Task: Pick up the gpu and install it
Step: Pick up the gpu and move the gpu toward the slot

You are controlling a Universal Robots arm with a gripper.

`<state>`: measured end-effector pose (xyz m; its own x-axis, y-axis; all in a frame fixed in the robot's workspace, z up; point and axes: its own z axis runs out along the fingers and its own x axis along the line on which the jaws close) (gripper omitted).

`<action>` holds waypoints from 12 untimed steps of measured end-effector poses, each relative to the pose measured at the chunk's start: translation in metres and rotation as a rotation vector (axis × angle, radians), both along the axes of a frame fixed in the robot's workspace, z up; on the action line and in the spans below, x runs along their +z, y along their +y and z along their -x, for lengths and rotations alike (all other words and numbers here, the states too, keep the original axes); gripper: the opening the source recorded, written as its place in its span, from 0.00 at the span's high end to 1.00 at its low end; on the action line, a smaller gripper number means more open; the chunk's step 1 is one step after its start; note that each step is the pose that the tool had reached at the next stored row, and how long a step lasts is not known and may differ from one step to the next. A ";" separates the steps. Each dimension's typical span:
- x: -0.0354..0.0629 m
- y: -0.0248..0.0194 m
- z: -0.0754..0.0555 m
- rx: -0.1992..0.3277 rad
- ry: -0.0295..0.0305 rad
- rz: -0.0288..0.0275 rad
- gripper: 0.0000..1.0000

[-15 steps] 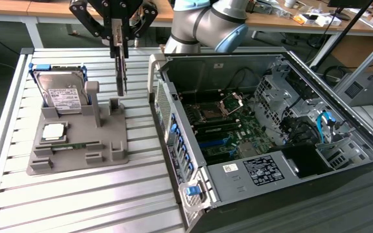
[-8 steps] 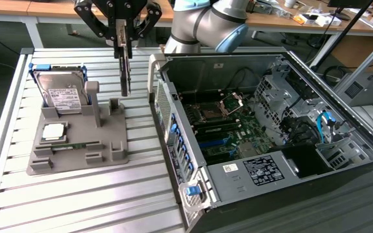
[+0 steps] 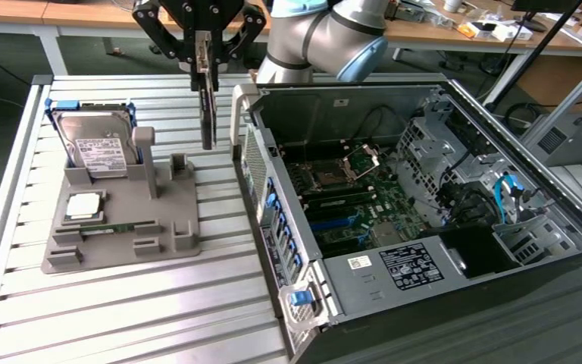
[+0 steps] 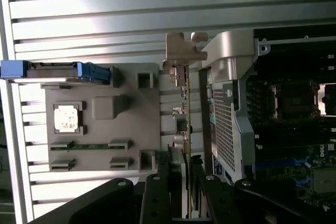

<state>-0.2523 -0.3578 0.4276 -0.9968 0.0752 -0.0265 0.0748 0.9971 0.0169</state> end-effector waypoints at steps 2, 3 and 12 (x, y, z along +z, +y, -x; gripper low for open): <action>0.0000 0.0000 -0.002 0.000 0.0000 0.0000 0.73; 0.0000 0.0000 -0.004 0.000 0.0000 0.0000 0.73; 0.0000 0.0000 -0.016 0.000 -0.0001 -0.0001 0.73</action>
